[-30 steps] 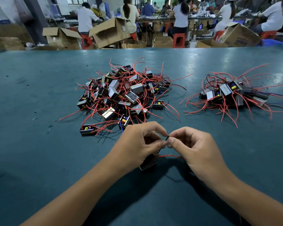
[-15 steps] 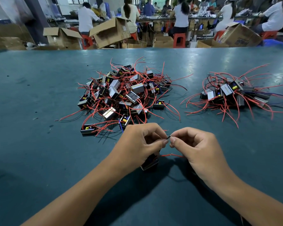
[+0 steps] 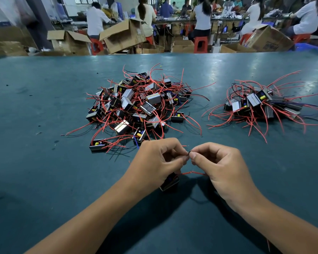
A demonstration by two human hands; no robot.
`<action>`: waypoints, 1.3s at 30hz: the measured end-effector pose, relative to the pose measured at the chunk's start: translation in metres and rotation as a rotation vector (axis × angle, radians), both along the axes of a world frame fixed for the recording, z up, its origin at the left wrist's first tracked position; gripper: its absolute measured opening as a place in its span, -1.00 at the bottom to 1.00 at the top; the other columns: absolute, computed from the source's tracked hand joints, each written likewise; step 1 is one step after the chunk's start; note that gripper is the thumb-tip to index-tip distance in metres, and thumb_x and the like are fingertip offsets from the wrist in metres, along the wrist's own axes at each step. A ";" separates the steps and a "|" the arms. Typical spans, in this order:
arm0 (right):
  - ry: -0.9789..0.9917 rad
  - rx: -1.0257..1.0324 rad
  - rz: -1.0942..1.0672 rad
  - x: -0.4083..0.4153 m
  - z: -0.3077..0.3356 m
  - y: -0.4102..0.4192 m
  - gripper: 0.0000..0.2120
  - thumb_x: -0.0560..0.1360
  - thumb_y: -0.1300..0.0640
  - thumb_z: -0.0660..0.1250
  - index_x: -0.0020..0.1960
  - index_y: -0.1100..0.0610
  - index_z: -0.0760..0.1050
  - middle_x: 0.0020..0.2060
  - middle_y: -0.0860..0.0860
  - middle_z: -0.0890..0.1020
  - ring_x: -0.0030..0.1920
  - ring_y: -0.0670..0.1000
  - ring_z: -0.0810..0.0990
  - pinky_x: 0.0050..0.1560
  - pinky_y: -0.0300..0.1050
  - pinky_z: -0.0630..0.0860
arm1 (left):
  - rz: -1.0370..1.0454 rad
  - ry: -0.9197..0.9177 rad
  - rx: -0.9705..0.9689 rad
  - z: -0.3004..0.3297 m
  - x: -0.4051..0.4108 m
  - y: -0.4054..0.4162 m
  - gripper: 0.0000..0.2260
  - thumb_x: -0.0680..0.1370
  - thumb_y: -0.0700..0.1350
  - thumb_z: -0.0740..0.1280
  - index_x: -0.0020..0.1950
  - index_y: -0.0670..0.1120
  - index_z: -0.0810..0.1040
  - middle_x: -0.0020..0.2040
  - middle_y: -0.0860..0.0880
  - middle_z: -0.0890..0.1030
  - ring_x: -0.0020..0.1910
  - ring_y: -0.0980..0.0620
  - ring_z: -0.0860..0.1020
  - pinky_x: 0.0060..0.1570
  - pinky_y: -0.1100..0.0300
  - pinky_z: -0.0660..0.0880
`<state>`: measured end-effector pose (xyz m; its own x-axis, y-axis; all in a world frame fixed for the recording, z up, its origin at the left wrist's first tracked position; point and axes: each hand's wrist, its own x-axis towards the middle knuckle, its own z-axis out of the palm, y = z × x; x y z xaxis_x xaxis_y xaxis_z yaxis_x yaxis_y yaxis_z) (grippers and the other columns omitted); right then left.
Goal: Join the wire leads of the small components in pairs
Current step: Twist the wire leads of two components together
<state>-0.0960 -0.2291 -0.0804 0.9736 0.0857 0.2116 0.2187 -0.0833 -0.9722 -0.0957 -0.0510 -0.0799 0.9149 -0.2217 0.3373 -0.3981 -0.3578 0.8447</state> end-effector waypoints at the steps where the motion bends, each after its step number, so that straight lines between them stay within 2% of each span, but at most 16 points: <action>1: -0.003 0.002 -0.002 0.000 0.000 0.001 -0.86 0.46 0.29 0.46 -0.25 0.12 0.65 -0.38 0.02 0.66 -0.35 -0.12 0.54 -0.31 -0.33 0.46 | 0.003 -0.001 0.000 0.000 0.000 0.000 -0.93 0.52 -0.17 0.46 -0.15 -0.04 0.64 -0.32 -0.01 0.65 -0.35 -0.01 0.66 -0.31 -0.10 0.59; 8: -0.032 -0.011 0.016 -0.001 0.000 0.004 -0.84 0.48 0.32 0.42 -0.25 0.14 0.60 -0.44 -0.10 0.59 -0.41 -0.20 0.47 -0.36 -0.39 0.39 | -0.010 -0.024 0.011 0.006 -0.002 -0.001 -0.96 0.52 -0.26 0.46 -0.13 -0.15 0.67 -0.32 -0.02 0.66 -0.33 -0.07 0.66 -0.28 -0.06 0.59; 10: -0.039 -0.016 0.021 -0.001 -0.001 0.004 -0.84 0.49 0.32 0.41 -0.24 0.15 0.59 -0.44 -0.10 0.58 -0.41 -0.20 0.46 -0.36 -0.38 0.39 | -0.014 -0.030 0.019 0.007 -0.002 -0.001 -0.96 0.51 -0.28 0.47 -0.12 -0.17 0.68 -0.31 -0.01 0.66 -0.30 -0.01 0.67 -0.25 0.01 0.61; 12: -0.040 -0.012 0.021 -0.001 -0.001 0.004 -0.84 0.49 0.33 0.40 -0.24 0.16 0.59 -0.44 -0.10 0.58 -0.41 -0.20 0.46 -0.36 -0.38 0.39 | -0.013 -0.031 0.027 0.007 -0.001 -0.001 -0.95 0.50 -0.29 0.48 -0.11 -0.16 0.69 -0.29 0.02 0.68 -0.28 0.03 0.67 -0.23 0.06 0.62; 15: -0.039 -0.008 0.018 0.000 -0.002 0.004 -0.83 0.49 0.35 0.39 -0.24 0.17 0.58 -0.45 -0.10 0.56 -0.42 -0.19 0.44 -0.37 -0.38 0.38 | -0.020 -0.009 0.021 0.007 0.000 0.001 -0.93 0.50 -0.29 0.47 -0.10 -0.14 0.69 -0.27 0.02 0.68 -0.28 -0.07 0.67 -0.23 0.01 0.61; 19: -0.038 -0.008 0.030 0.001 -0.003 0.003 -0.86 0.49 0.32 0.40 -0.23 0.16 0.59 -0.43 -0.10 0.58 -0.41 -0.19 0.45 -0.35 -0.37 0.39 | -0.015 -0.013 0.012 0.007 0.000 0.003 -0.93 0.51 -0.28 0.47 -0.11 -0.12 0.69 -0.28 -0.03 0.68 -0.30 -0.06 0.65 -0.27 0.10 0.59; 24: -0.045 -0.038 0.031 0.001 -0.004 0.000 -0.88 0.49 0.27 0.44 -0.22 0.13 0.62 -0.39 -0.06 0.63 -0.37 -0.16 0.50 -0.32 -0.34 0.44 | 0.013 -0.010 -0.006 0.006 0.000 -0.001 -0.92 0.50 -0.30 0.46 -0.12 -0.13 0.69 -0.31 -0.08 0.66 -0.32 -0.15 0.61 -0.30 -0.06 0.55; 26: -0.045 -0.034 0.031 0.001 -0.003 -0.001 -0.88 0.48 0.27 0.45 -0.21 0.12 0.63 -0.38 -0.03 0.64 -0.37 -0.14 0.51 -0.32 -0.33 0.45 | 0.018 -0.016 -0.002 0.006 0.000 -0.002 -0.91 0.50 -0.31 0.45 -0.12 -0.14 0.69 -0.31 -0.07 0.65 -0.34 -0.11 0.59 -0.30 -0.04 0.54; 30: -0.027 -0.015 0.029 0.001 -0.003 0.000 -0.89 0.47 0.26 0.46 -0.22 0.12 0.63 -0.39 -0.02 0.63 -0.37 -0.13 0.50 -0.33 -0.29 0.44 | 0.020 -0.024 0.002 0.006 0.000 -0.002 -0.91 0.50 -0.31 0.45 -0.12 -0.14 0.70 -0.31 -0.06 0.65 -0.32 -0.16 0.58 -0.30 -0.05 0.53; 39: -0.017 0.056 0.004 0.001 -0.004 0.003 -0.88 0.48 0.27 0.45 -0.22 0.13 0.62 -0.40 -0.05 0.60 -0.37 -0.12 0.47 -0.33 -0.30 0.43 | 0.012 0.004 -0.046 0.005 0.001 -0.005 -0.92 0.49 -0.27 0.45 -0.08 -0.13 0.72 -0.27 -0.05 0.69 -0.31 -0.05 0.62 -0.23 -0.07 0.58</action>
